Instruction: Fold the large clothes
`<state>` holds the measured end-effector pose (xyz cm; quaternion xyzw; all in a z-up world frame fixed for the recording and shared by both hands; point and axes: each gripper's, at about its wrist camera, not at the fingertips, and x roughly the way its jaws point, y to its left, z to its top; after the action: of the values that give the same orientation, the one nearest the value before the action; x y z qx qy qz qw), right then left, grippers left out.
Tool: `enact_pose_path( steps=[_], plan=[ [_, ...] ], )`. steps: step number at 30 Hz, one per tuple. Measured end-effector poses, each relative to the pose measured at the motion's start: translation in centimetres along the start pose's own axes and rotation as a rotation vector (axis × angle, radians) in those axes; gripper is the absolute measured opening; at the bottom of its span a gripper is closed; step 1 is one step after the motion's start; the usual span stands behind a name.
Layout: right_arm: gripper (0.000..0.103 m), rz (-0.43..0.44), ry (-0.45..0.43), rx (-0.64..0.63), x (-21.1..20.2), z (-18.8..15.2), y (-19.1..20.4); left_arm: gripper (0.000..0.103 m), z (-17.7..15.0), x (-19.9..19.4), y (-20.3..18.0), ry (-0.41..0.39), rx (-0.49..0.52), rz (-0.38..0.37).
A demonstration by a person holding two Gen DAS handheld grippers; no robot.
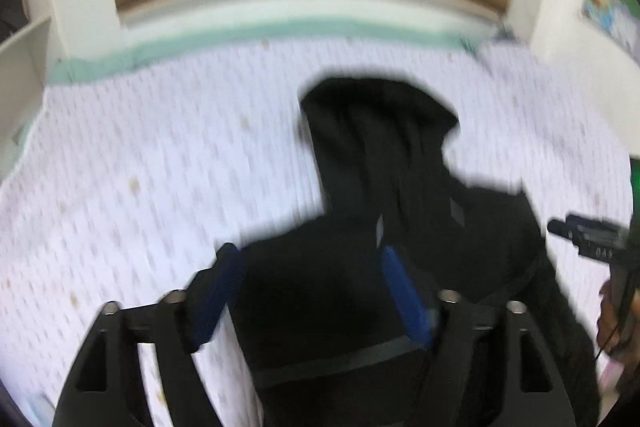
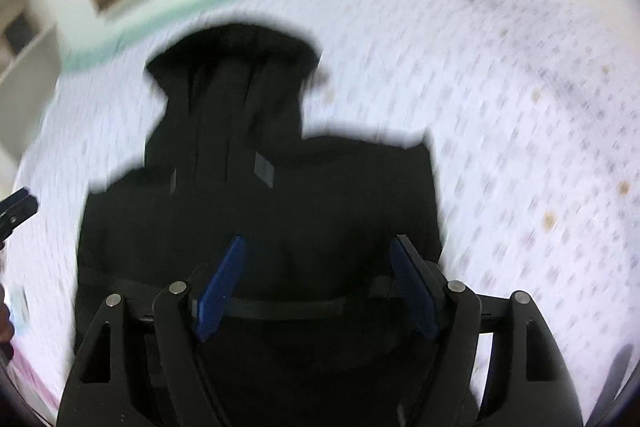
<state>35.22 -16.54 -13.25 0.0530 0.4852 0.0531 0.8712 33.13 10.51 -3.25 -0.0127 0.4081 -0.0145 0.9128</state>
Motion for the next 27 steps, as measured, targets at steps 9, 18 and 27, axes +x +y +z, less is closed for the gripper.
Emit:
enact_pose_path(
  steps=[9,18,27],
  plan=[
    [0.078,0.052,0.015,0.082,7.1,13.3,-0.1,0.080,10.7,12.3,0.6,0.035,-0.041,-0.010],
    [0.078,0.151,0.154,0.200,21.7,17.0,-1.1,0.078,11.7,27.1,0.5,0.169,-0.078,-0.007],
    [0.010,0.112,0.041,0.065,18.9,18.0,-1.4,0.016,11.0,23.0,6.7,0.137,-0.303,-0.196]
  ],
)
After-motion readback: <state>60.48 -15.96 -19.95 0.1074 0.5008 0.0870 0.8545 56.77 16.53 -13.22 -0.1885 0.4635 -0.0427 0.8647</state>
